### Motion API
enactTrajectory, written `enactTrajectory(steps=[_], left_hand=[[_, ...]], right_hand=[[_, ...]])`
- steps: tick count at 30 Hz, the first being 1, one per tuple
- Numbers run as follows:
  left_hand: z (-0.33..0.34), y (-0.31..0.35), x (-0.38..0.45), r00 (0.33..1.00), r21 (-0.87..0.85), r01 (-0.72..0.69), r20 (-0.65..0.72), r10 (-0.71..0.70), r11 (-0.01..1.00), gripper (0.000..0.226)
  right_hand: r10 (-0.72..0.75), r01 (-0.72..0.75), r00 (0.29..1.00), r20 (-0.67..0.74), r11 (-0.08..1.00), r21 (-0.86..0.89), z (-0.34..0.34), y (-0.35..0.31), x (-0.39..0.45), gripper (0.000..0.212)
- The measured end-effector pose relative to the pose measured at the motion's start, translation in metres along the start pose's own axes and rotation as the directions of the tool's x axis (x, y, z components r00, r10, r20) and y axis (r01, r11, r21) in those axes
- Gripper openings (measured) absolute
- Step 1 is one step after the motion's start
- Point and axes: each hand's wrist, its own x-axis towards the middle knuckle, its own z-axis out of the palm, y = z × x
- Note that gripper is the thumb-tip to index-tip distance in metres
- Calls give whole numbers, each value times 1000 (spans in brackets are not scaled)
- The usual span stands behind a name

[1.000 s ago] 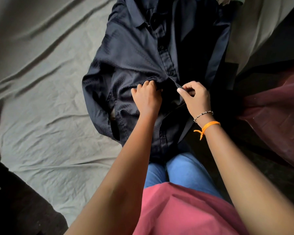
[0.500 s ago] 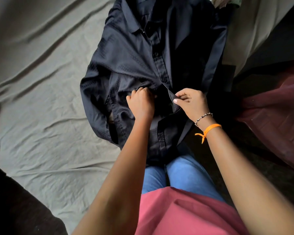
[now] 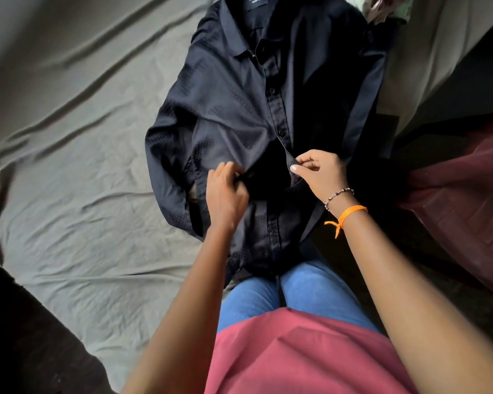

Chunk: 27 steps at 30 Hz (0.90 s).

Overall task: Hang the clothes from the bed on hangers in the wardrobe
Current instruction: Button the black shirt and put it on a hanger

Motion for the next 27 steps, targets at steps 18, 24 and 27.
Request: enactTrajectory(steps=[18, 24, 27], left_hand=[[-13, 45, -26, 922, -449, 383, 245, -301, 807, 53], [-27, 58, -24, 996, -282, 88, -8, -94, 955, 21], [-24, 66, -11, 978, -286, 180, 156, -140, 941, 8]], right_hand=[[91, -79, 995, -50, 975, 207, 36, -18, -27, 28], [78, -49, 986, -148, 980, 195, 35, -18, -27, 13], [25, 5, 987, -156, 982, 187, 31, -19, -28, 15]])
